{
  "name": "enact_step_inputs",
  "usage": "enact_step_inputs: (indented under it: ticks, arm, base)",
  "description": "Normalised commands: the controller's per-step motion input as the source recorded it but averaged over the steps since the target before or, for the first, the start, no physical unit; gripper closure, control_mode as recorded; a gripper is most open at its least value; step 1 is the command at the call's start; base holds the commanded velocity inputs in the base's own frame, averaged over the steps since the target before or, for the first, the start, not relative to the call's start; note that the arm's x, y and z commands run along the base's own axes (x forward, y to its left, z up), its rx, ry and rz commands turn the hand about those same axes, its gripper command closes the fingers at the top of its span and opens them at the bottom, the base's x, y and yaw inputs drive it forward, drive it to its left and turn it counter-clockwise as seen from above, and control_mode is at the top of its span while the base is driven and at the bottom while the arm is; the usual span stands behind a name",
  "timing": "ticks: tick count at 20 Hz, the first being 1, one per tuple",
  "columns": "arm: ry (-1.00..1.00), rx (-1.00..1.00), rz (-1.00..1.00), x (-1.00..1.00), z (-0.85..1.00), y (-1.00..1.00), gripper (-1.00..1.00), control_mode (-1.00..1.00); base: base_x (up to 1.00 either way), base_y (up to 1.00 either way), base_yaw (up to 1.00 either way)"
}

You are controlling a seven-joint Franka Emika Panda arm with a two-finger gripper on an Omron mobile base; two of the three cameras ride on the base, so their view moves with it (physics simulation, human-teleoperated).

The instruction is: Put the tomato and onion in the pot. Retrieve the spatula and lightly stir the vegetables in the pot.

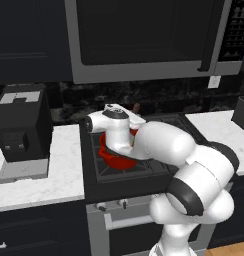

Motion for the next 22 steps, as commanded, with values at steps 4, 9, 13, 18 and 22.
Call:
enact_step_inputs:
  ticks: [4, 9, 13, 18, 22]
  arm:
    - [0.00, -0.07, 0.00, 0.15, -0.25, 0.00, 1.00, -1.00]
    - [0.00, -0.10, 0.00, 0.34, -0.49, 0.00, 1.00, -1.00]
    - [-0.01, -0.06, 0.00, 0.26, -0.39, 0.00, 1.00, -1.00]
    - [0.00, 0.05, 0.00, 0.03, -0.33, 0.23, 1.00, -1.00]
    - [-0.01, 0.06, 0.00, 0.00, 0.00, 0.15, 1.00, -1.00]
  base:
    - [0.00, 0.00, 0.00]
    - [0.00, 0.00, 0.00]
    - [0.00, 0.00, 0.00]
    - [0.00, 0.00, 0.00]
    - [0.00, 0.00, 0.00]
